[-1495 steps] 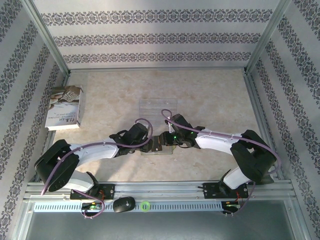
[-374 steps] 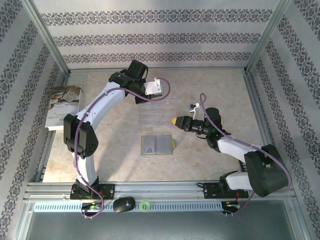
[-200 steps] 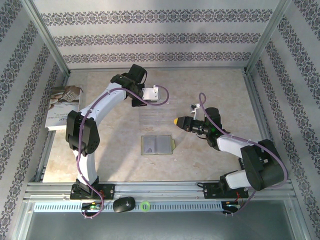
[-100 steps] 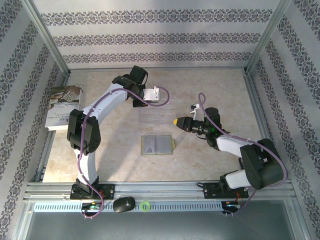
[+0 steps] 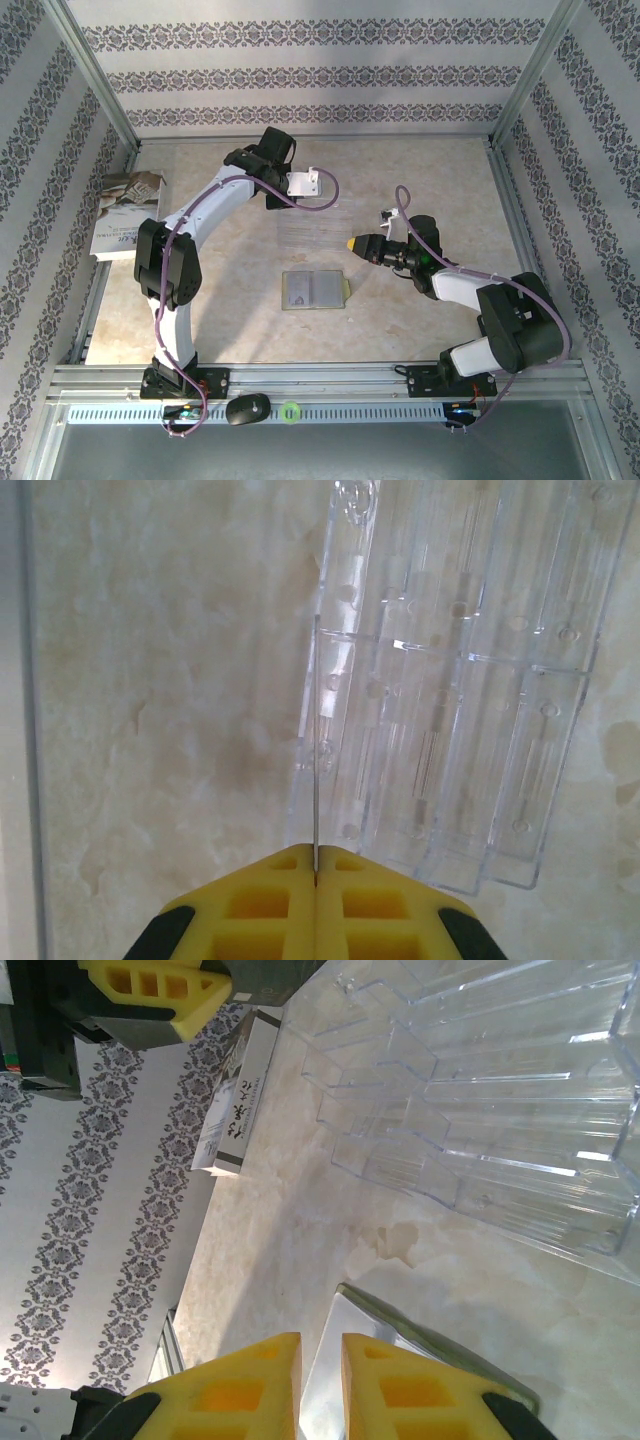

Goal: Take the credit cards out of the card holder

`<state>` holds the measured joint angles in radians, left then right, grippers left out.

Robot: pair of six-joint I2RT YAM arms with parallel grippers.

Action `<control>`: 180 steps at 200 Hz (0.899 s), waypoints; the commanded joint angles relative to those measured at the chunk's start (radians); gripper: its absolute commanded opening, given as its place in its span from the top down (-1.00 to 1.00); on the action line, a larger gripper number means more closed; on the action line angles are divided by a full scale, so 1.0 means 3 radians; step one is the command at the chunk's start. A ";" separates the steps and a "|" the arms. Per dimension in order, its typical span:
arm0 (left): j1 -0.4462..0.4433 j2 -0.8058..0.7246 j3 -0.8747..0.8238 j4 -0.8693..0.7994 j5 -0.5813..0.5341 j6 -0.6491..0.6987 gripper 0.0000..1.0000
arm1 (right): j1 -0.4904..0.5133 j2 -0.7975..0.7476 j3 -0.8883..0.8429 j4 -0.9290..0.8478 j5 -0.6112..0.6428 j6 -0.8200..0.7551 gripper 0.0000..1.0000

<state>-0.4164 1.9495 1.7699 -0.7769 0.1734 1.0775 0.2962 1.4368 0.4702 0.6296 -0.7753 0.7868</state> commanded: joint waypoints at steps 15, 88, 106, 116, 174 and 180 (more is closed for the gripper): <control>0.0048 0.0115 0.0011 0.0005 -0.0100 0.0159 1.00 | -0.0030 0.0001 0.0014 0.0133 -0.0074 -0.0020 0.63; 0.0041 0.0220 0.0030 0.0036 -0.0096 0.0144 1.00 | -0.0045 -0.0011 0.0008 0.0136 -0.0079 -0.0024 0.63; 0.0042 0.0226 0.0017 0.0063 -0.0106 0.0114 1.00 | -0.0046 -0.0025 0.0004 0.0129 -0.0079 -0.0021 0.62; 0.0034 0.0221 -0.0003 0.0124 -0.0141 0.0085 1.00 | -0.0043 -0.0030 -0.0002 0.0128 -0.0084 -0.0024 0.62; 0.0037 0.0185 -0.0041 0.0398 -0.0251 -0.0090 0.54 | -0.0048 -0.0017 0.0000 0.0156 -0.0095 -0.0016 0.62; 0.0039 0.0175 -0.0055 0.0469 -0.0288 -0.0122 0.52 | -0.0047 -0.0020 -0.0002 0.0156 -0.0096 -0.0016 0.62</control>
<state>-0.4168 2.0014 1.7695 -0.7128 0.1219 1.0718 0.2897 1.4368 0.4702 0.6327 -0.7788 0.7868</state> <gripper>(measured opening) 0.222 0.191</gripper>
